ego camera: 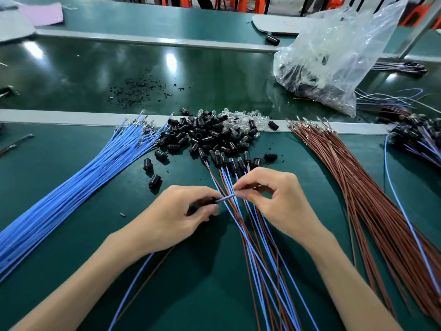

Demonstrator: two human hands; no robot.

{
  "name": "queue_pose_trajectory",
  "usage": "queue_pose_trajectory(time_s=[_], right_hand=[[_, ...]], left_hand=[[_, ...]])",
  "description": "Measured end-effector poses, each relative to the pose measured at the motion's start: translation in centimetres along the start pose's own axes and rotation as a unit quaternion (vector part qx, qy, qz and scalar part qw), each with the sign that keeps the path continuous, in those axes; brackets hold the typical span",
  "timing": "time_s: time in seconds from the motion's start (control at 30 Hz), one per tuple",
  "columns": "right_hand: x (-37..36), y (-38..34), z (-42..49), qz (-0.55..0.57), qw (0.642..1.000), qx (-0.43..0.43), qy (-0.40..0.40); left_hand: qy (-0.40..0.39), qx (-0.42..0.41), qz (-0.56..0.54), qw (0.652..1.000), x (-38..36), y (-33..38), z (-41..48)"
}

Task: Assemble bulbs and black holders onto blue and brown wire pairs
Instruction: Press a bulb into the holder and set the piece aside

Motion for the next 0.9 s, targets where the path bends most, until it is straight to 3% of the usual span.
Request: queue_pose_trajectory(time_s=[0.17,0.3,0.43,0.57,0.67,0.73,0.9], right_hand=[[0.7,0.4,0.0,-0.058,0.993,0.008,0.100],[0.2,0.9,-0.1,-0.028,0.993,-0.018,0.110],[-1.3,0.6,-0.1,0.044,0.995,-0.047,0.082],[-0.6,0.2,1.2,0.037,0.998,-0.038,0.023],[2.2,1.8,4.6,-0.081,0.990,-0.058,0.099],[3.2,3.1,7.2,-0.172,0.972,-0.094,0.128],[1.4,6.1,10.7,-0.263,0.940,-0.207,0.069]], left_hand=[[-0.015,-0.053,0.225,0.973,-0.2,0.6,1.3],[-0.009,-0.025,0.254,0.967,-0.1,0.3,1.3],[0.069,0.024,0.283,0.956,-0.1,0.0,1.6],[0.142,-0.026,0.254,0.956,0.1,0.4,1.9],[0.176,-0.077,0.225,0.955,0.3,0.5,1.8],[0.171,-0.101,0.199,0.960,0.0,0.6,1.8],[0.160,-0.104,0.088,0.978,0.2,-0.1,2.1]])
Point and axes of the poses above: each hand's wrist, its own z-axis towards the middle knuckle, its own x-axis out of the back of the hand, y = z × x, the point moved 7 cm from there along z, towards the middle knuckle, and after that the axes turned 1 degree about -z, right-handed, at the moved point
